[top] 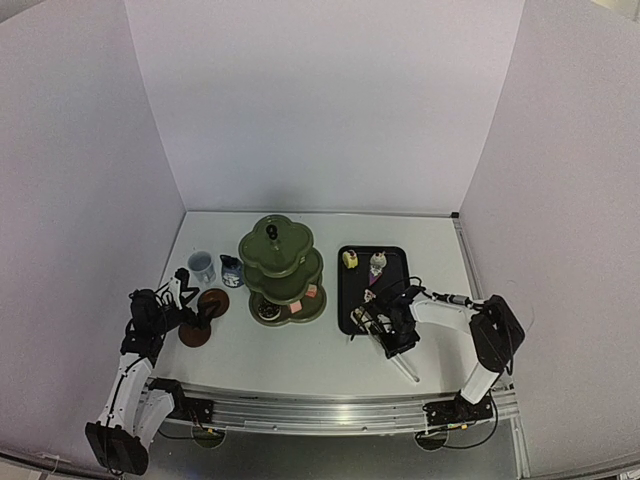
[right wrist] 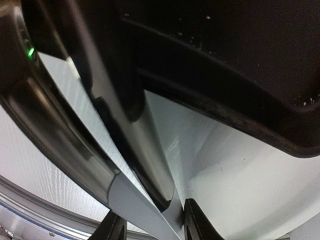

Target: Serve the afternoon tea

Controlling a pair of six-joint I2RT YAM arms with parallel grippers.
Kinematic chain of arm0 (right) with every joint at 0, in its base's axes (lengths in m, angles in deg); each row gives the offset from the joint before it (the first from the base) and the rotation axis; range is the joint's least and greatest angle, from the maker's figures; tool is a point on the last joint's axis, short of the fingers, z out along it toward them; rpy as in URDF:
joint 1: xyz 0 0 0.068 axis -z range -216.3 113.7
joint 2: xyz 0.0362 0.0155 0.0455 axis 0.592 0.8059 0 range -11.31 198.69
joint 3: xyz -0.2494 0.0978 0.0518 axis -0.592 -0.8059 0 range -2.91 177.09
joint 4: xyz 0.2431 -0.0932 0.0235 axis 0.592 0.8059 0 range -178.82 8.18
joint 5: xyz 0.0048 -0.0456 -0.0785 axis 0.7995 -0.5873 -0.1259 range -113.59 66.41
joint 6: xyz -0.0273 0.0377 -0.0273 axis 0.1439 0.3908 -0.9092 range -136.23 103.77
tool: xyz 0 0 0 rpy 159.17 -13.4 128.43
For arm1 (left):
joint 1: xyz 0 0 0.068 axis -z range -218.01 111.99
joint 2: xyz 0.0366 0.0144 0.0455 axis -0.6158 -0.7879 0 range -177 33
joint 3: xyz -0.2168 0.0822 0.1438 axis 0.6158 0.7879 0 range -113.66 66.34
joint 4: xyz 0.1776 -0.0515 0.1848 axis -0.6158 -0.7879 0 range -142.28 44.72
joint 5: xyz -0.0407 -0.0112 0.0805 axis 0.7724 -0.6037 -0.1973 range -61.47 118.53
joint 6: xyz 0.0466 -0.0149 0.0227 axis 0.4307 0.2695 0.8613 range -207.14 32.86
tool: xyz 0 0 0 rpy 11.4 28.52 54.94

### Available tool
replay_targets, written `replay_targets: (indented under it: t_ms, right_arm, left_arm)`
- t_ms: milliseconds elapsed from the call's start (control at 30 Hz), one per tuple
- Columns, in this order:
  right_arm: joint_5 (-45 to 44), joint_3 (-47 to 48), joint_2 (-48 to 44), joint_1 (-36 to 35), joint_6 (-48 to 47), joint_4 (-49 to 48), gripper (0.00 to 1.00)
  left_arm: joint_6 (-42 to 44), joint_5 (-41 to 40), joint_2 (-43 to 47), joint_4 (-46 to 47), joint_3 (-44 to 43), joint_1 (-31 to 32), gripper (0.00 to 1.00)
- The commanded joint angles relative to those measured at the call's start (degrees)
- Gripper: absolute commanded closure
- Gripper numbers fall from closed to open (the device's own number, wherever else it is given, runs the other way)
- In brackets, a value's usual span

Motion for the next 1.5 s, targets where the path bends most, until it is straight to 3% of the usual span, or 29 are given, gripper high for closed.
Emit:
replay_targets:
  t_ms: [0,300,1267,1467]
  right_arm:
    - [2.08,2.38,2.22,0.24,-0.52,-1.19,0.67]
    - [3.12,4.87,0.06,0.23,-0.98,1.60,1.00]
    - [-1.87,19.10,-13.78,0.08,5.62,11.08,1.00]
    - [-4.76,22.66,-17.35,-3.93,6.03,11.16,1.00]
  left_arm:
    - [0.28,0.88,0.65,1.73,0.09,-0.25,0.01]
    - [0.18,0.75,0.66,2.00,0.15,-0.25,0.00]
    - [-0.11,0.81,1.12,2.15,0.15,-0.25,0.00]
    - [-0.24,0.90,1.32,2.24,0.15,-0.25,0.00]
